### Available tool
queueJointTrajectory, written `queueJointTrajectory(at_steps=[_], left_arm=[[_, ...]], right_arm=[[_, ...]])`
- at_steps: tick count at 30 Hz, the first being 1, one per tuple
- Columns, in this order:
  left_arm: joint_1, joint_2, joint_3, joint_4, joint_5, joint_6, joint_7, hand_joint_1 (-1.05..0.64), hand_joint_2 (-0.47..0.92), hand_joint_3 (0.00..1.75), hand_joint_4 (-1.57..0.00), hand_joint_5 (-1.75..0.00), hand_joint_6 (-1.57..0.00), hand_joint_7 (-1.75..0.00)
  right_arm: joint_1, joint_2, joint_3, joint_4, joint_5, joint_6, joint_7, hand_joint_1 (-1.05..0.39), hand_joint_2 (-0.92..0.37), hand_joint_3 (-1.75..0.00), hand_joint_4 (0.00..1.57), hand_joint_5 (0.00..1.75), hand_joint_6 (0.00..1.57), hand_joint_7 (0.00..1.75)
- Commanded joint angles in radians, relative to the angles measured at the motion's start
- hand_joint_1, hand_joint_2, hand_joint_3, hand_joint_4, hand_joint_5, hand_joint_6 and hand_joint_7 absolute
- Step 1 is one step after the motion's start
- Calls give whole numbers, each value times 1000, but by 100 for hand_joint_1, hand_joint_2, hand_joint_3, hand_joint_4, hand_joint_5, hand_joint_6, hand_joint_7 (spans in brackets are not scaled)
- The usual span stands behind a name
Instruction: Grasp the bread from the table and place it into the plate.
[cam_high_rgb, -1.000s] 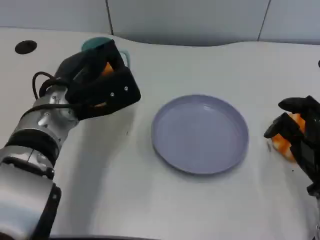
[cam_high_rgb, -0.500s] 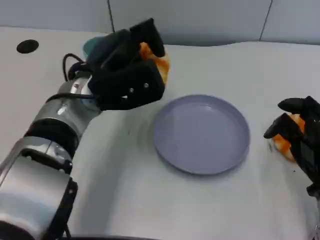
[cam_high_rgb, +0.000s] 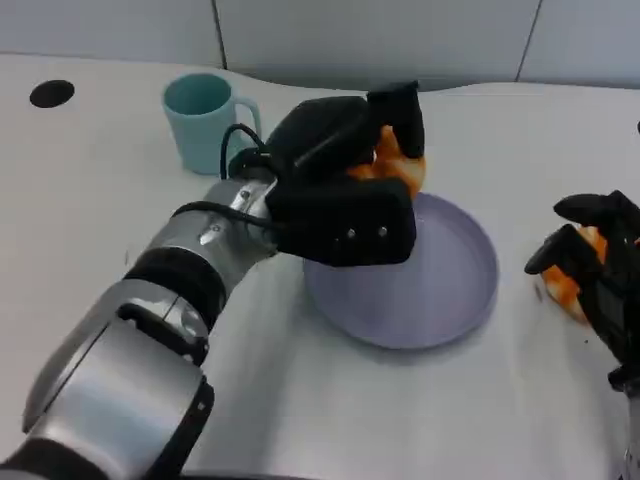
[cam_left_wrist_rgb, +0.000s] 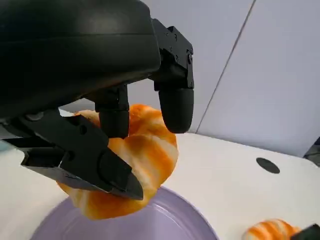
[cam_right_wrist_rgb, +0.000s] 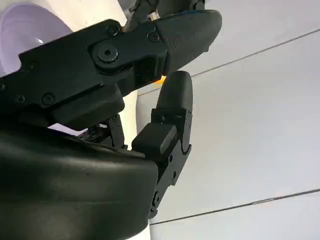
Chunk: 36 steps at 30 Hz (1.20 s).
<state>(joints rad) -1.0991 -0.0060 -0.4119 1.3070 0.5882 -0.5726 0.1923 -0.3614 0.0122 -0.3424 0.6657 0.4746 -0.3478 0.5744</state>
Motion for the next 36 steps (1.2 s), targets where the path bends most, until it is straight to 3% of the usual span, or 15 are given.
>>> queueJointTrajectory(at_steps=[1, 2, 3, 4, 6, 9, 14, 18, 20, 23, 26, 28, 33, 36], left_arm=[[8, 6, 0, 13, -10, 4, -46, 5, 80, 3, -68, -174, -57, -171], [8, 12, -2, 13, -9, 2, -53, -2, 80, 3, -55, -170, -51, -163], [9, 14, 6, 13, -19, 4, -71, -13, 81, 2, -44, -152, -47, -136], [9, 16, 16, 13, -32, 9, -92, -25, 82, 1, -34, -127, -48, -88], [10, 20, 49, 11, -73, 14, -158, -41, 89, 1, -22, -81, -49, -29], [14, 33, 82, 0, -114, -6, -222, -57, 92, 8, -14, -60, -41, -5], [33, 54, 136, -20, -194, -61, -349, -74, 92, 32, -2, -52, -28, 0], [67, 52, 277, -38, -394, -78, -610, -90, 92, 56, 0, -44, -20, 0], [85, 42, 396, -46, -556, -9, -807, -97, 92, 73, 0, -44, -17, -1], [97, 40, 529, -56, -732, 134, -1013, -104, 92, 76, -1, -47, -18, -1], [121, 73, 680, -42, -912, 420, -1175, -103, 92, 77, 0, -62, -17, -1], [157, 102, 741, -27, -976, 577, -1217, -101, 92, 73, 0, -71, -19, -2], [257, 144, 819, -25, -1029, 739, -1199, -97, 92, 63, 0, -75, -19, -2], [293, 162, 849, -32, -1039, 790, -1153, -95, 92, 59, -2, -101, -31, -9]], right_arm=[[-5, -5, -2, 0, 0, -17, -9, -55, -92, -12, 63, 169, 78, 91], [-5, -5, -2, -1, 0, -15, -10, -55, -92, -12, 63, 169, 78, 92], [-5, -6, -2, -1, 1, -12, -10, -55, -92, -12, 63, 169, 78, 92], [-5, -6, -1, 0, 2, -12, -9, -55, -92, -12, 63, 169, 78, 92], [-5, -6, 0, 2, -5, -20, -15, -56, -92, -11, 63, 169, 78, 92], [-3, -5, 1, -1, -3, -17, -16, -56, -92, -11, 63, 169, 78, 92], [-2, -5, 4, -3, -6, -13, -27, -55, -92, -11, 62, 168, 77, 91], [-4, -4, 7, -6, -7, -4, -39, -56, -92, -9, 62, 168, 78, 92], [-5, -6, 7, -5, -4, -5, -34, -55, -92, -9, 63, 168, 78, 92], [-7, -7, 6, 0, 2, -5, -27, -54, -92, -9, 63, 168, 78, 92], [-5, -10, 7, -4, 2, 0, -25, -55, -92, -9, 63, 167, 78, 92], [-5, -13, 8, -3, 0, -2, -25, -55, -92, -9, 63, 167, 78, 91], [-6, -16, 9, 2, -3, -1, -25, -56, -92, -11, 63, 167, 78, 92], [-7, -17, 9, 2, 0, 5, -21, -55, -92, -10, 63, 168, 78, 92]])
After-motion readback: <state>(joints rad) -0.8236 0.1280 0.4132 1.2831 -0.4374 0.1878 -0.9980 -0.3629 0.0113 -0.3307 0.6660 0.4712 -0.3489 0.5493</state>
